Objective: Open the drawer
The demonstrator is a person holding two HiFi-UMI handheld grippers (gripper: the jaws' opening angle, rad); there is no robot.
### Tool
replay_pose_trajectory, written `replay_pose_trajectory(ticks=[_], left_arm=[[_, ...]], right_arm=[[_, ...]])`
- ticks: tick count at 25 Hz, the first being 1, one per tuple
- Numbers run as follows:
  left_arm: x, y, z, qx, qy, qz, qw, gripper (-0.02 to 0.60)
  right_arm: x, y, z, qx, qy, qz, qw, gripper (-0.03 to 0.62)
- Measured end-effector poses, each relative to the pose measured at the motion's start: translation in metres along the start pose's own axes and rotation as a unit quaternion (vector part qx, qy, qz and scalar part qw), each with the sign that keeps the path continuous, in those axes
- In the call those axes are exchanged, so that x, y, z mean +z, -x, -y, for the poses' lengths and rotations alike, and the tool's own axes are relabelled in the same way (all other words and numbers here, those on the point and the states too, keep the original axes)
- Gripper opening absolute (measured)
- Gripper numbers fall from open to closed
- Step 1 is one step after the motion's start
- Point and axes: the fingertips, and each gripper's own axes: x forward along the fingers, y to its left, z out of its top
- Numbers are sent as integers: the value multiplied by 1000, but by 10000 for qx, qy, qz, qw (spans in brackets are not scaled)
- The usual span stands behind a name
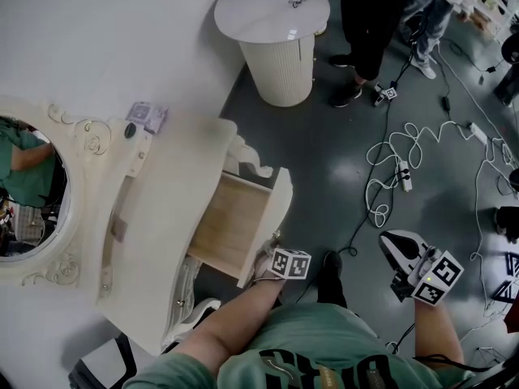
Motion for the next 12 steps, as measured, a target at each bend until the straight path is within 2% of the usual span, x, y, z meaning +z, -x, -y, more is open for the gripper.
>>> replay_pose_trajectory(ticks=[12], left_arm=[[7, 6, 2, -71, 44, -23, 10000, 8]], right_arm=[[2, 1, 0, -8, -12, 12, 10000, 6]])
